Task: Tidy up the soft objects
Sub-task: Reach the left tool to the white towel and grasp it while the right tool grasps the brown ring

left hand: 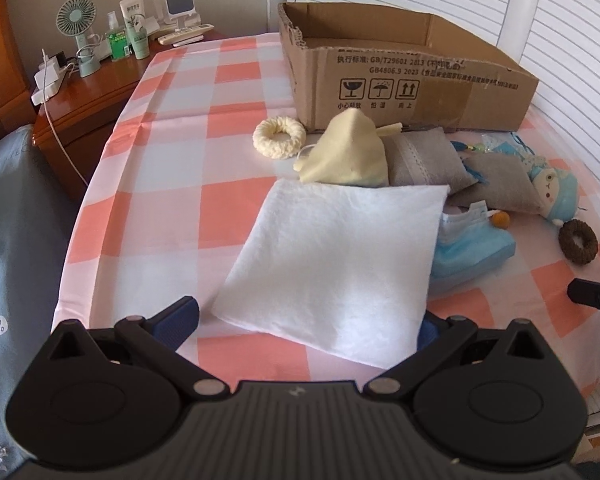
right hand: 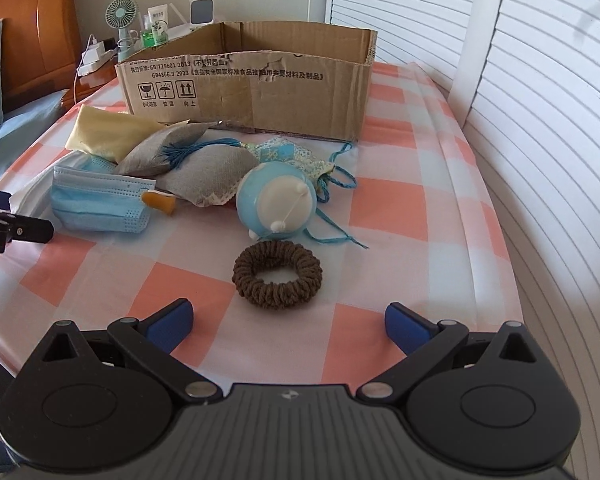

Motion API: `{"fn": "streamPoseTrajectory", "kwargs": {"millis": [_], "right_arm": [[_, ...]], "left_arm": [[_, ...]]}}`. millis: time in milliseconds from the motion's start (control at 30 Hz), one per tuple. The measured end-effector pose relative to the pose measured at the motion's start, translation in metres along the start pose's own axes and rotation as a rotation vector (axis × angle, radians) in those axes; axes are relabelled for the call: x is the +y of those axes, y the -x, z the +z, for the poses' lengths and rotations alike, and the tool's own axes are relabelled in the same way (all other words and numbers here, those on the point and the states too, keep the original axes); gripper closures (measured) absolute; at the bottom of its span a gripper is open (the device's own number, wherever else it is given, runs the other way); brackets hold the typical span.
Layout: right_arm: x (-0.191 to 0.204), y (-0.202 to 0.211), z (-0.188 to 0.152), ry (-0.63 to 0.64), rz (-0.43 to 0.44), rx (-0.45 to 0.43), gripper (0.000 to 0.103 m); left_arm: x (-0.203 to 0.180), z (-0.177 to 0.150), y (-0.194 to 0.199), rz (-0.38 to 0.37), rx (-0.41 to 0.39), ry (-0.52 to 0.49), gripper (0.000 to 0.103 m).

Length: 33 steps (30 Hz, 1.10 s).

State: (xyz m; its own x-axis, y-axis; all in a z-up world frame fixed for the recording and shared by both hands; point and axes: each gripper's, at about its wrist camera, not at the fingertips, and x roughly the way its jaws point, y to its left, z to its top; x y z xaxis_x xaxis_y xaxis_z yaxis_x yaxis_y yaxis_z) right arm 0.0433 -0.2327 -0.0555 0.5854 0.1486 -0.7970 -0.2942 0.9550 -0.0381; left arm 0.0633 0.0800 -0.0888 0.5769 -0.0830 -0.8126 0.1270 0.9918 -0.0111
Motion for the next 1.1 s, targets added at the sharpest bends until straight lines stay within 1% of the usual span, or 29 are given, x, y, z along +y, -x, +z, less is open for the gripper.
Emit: {"fn": "streamPoseTrajectory", "kwargs": {"millis": [100, 167, 267, 400, 667, 733, 900, 1100], "right_arm": [[0.001, -0.003, 0.001, 0.019, 0.004, -0.011, 0.000], [0.002, -0.004, 0.002, 0.025, 0.006, -0.019, 0.000], [0.003, -0.005, 0.003, 0.032, 0.007, -0.027, 0.000], [0.003, -0.005, 0.002, 0.037, 0.012, -0.034, 0.000], [0.005, -0.008, 0.003, 0.045, 0.014, -0.043, 0.000], [0.006, -0.009, 0.004, 0.047, 0.014, -0.046, 0.000], [0.009, -0.011, 0.007, 0.059, 0.012, -0.055, 0.000], [0.011, -0.013, 0.011, 0.067, -0.002, -0.056, 0.001]], "left_arm": [[0.002, 0.010, -0.003, -0.018, -0.003, -0.039, 0.001], [0.002, 0.017, -0.009, -0.041, 0.009, -0.070, 0.001], [0.000, 0.023, -0.020, -0.051, 0.024, -0.110, 0.000], [0.000, 0.029, -0.027, -0.084, 0.029, -0.120, 0.000], [-0.005, 0.030, -0.028, -0.075, 0.012, -0.101, 0.001], [-0.005, 0.028, -0.026, -0.074, 0.007, -0.098, 0.003], [-0.006, 0.028, -0.021, -0.084, 0.001, -0.113, 0.016], [-0.006, 0.023, -0.014, -0.089, -0.004, -0.116, 0.028]]}}
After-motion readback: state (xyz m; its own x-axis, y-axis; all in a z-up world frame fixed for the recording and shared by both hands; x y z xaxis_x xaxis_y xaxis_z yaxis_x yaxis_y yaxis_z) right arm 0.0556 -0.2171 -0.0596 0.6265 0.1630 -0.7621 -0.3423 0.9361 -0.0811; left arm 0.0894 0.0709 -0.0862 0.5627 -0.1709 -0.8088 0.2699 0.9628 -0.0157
